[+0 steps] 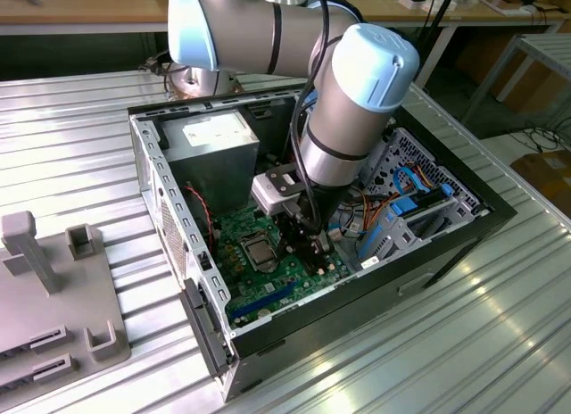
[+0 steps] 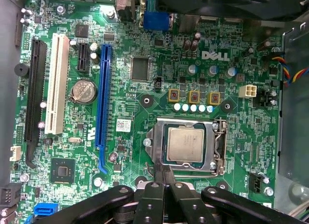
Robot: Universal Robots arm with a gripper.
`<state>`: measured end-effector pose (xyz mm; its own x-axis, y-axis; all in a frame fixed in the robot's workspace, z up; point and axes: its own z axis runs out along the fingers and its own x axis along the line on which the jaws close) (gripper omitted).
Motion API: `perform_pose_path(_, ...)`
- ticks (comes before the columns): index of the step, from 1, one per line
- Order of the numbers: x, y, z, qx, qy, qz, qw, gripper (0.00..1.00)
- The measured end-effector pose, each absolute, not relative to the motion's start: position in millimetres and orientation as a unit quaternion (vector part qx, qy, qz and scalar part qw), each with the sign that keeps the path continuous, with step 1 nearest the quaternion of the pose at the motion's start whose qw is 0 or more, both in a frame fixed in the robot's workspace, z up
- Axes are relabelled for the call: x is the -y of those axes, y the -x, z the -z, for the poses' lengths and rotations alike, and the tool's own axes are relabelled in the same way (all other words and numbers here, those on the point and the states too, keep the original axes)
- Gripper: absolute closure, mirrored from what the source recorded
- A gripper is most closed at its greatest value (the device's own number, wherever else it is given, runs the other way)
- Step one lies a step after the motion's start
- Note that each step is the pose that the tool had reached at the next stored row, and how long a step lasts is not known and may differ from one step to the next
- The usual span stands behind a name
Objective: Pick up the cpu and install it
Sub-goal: 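Install the first cpu locking lever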
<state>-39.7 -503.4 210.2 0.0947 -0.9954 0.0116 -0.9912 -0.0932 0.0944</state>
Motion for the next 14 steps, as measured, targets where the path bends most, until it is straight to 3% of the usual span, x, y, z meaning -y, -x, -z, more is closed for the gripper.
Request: perform_pose_path(14, 503.4, 35.5, -204.6, 0.659, -0.75, 0.027, 0.039, 0.89)
